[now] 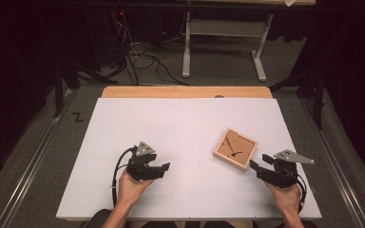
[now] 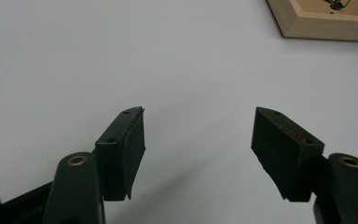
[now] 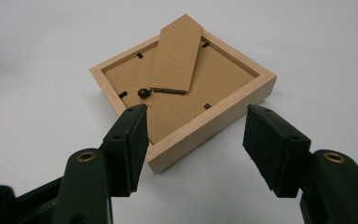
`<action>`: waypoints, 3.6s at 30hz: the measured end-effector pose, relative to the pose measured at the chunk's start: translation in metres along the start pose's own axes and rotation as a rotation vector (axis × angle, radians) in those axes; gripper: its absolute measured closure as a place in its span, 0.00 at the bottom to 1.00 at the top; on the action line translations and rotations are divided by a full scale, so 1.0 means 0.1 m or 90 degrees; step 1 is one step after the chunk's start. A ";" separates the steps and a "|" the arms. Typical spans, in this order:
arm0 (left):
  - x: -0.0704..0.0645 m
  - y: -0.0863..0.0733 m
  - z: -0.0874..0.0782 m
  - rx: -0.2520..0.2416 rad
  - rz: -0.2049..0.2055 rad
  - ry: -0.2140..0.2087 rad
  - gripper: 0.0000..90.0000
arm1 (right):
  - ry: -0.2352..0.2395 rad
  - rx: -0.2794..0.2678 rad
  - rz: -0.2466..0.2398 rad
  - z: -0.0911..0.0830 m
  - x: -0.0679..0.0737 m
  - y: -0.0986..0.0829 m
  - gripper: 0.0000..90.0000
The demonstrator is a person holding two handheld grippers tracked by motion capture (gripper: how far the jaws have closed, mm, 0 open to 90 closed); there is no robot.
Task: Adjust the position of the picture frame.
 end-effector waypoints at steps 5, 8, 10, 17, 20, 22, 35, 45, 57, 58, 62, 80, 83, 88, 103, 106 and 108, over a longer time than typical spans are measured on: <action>-0.01 0.00 -0.01 -0.003 0.009 0.002 0.40 | 0.000 0.002 0.001 0.00 0.01 0.00 0.46; -0.01 0.00 -0.01 -0.007 0.008 0.000 0.40 | 0.002 0.002 0.005 -0.01 0.00 0.00 0.45; -0.01 0.00 -0.01 -0.007 0.009 0.000 0.40 | 0.002 0.001 0.011 -0.02 0.00 0.00 0.45; -0.08 -0.01 0.06 0.010 0.039 -0.003 0.41 | 0.004 -0.002 0.030 -0.02 -0.05 0.01 0.46; -0.11 -0.01 0.06 0.018 0.041 -0.011 0.41 | 0.007 -0.005 0.034 -0.02 -0.05 0.02 0.46; -0.10 -0.01 0.06 0.017 0.033 -0.015 0.40 | 0.007 -0.001 0.033 -0.01 -0.05 0.02 0.46; -0.05 0.01 -0.02 -0.008 0.000 -0.019 0.40 | -0.040 0.013 0.051 0.09 -0.21 0.13 0.55; -0.08 0.01 0.00 -0.004 0.014 -0.016 0.41 | -0.063 0.055 0.064 0.26 -0.32 0.19 0.58; -0.13 0.06 0.01 -0.014 0.012 -0.016 0.46 | -0.062 0.071 0.087 0.39 -0.37 0.24 0.58; -0.14 0.07 0.03 -0.004 0.019 -0.012 0.46 | -0.056 0.072 0.099 0.40 -0.39 0.24 0.58; -0.15 0.13 0.03 -0.007 0.018 -0.012 0.47 | -0.050 0.072 0.104 0.41 -0.40 0.23 0.58; -0.43 0.58 0.30 -0.007 0.054 -0.009 0.50 | -0.008 0.088 0.096 0.48 -0.33 0.23 0.69; -0.48 0.64 0.35 -0.008 0.053 -0.014 0.50 | -0.005 0.088 0.099 0.49 -0.33 0.24 0.69; -0.54 0.69 0.43 -0.007 0.055 -0.022 0.51 | -0.002 0.096 0.104 0.50 -0.33 0.22 0.66; -0.77 0.83 0.75 0.015 0.082 -0.035 0.52 | 0.013 0.096 0.110 0.51 -0.29 0.22 0.65; -0.79 0.84 0.81 0.017 0.079 -0.042 0.53 | 0.017 0.097 0.107 0.52 -0.26 0.23 0.66; -0.80 0.85 0.83 0.016 0.076 -0.045 0.55 | 0.017 0.095 0.105 0.53 -0.25 0.23 0.66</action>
Point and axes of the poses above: each handheld gripper's, and its own axes: z roughly forward along the jaws, y roughly out of its top, x roughly to its left, the point moved 8 cm from there along z, roughly forward along the jaws, and after that the axes turned 12 degrees about x, right-handed, at the moved point
